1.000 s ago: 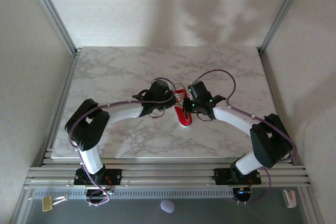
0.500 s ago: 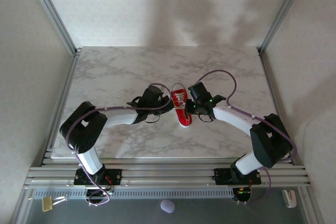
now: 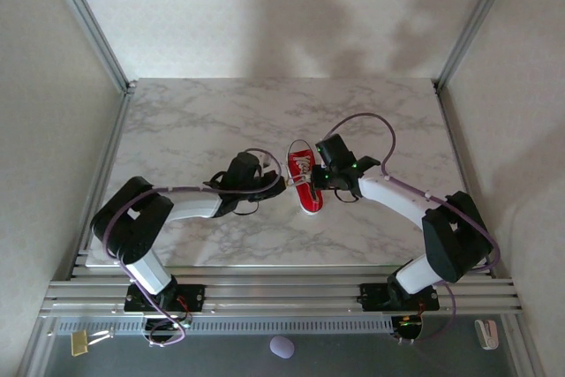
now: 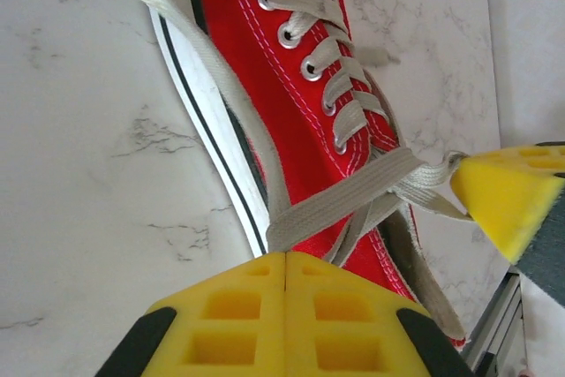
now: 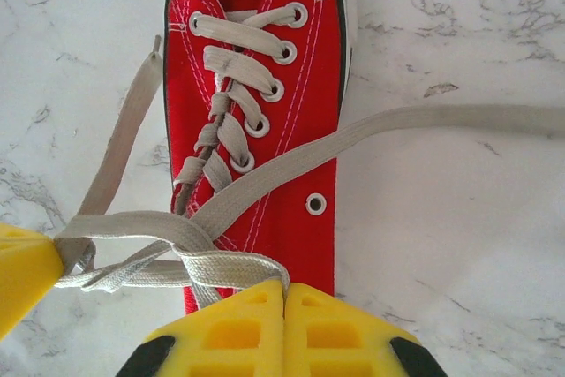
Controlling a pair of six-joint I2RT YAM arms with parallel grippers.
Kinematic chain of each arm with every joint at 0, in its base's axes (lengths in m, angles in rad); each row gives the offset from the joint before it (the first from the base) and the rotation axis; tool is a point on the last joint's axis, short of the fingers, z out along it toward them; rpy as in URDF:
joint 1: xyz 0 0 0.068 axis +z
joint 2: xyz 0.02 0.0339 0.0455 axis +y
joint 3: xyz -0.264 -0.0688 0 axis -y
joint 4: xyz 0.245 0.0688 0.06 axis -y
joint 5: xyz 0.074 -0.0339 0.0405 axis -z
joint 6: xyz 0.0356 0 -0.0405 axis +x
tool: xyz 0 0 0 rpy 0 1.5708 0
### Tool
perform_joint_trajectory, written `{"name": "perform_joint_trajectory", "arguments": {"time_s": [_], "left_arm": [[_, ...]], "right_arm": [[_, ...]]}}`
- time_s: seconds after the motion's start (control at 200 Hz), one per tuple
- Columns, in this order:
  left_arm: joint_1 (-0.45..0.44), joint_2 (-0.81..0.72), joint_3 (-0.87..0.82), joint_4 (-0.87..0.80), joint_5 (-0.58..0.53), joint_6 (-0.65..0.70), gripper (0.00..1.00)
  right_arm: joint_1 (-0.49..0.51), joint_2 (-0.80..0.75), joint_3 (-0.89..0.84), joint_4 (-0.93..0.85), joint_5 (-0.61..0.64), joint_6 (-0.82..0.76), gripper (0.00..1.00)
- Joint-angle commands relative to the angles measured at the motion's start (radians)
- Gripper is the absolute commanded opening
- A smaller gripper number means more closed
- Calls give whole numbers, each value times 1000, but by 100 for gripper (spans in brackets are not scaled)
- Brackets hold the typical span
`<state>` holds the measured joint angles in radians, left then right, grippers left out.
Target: Tie the shoes
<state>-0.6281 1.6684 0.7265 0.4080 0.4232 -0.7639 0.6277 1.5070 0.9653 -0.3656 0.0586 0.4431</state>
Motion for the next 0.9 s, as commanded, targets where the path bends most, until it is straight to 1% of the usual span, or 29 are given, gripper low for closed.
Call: {"name": "perform_joint_trajectory", "arguments": {"time_s": [0.0,0.255,0.43,0.626,0.896], "left_arm": [[19,-23,-10,26,14,40,0],[35,-12,4,10,23,61,0],[42,-12,2,5,25,66,0],[50,-15,2,-1,23,69,0],[68,-16,4,-16,18,79,0]], "right_arm": [[-9,1,37,-44,40,-36,0],[-22,11,68,-96,100,-63,0],[-23,31,97,-146,165,-69,0],[-23,44,111,-151,159,-79,0],[-26,73,145,-205,220,-65,0]]}}
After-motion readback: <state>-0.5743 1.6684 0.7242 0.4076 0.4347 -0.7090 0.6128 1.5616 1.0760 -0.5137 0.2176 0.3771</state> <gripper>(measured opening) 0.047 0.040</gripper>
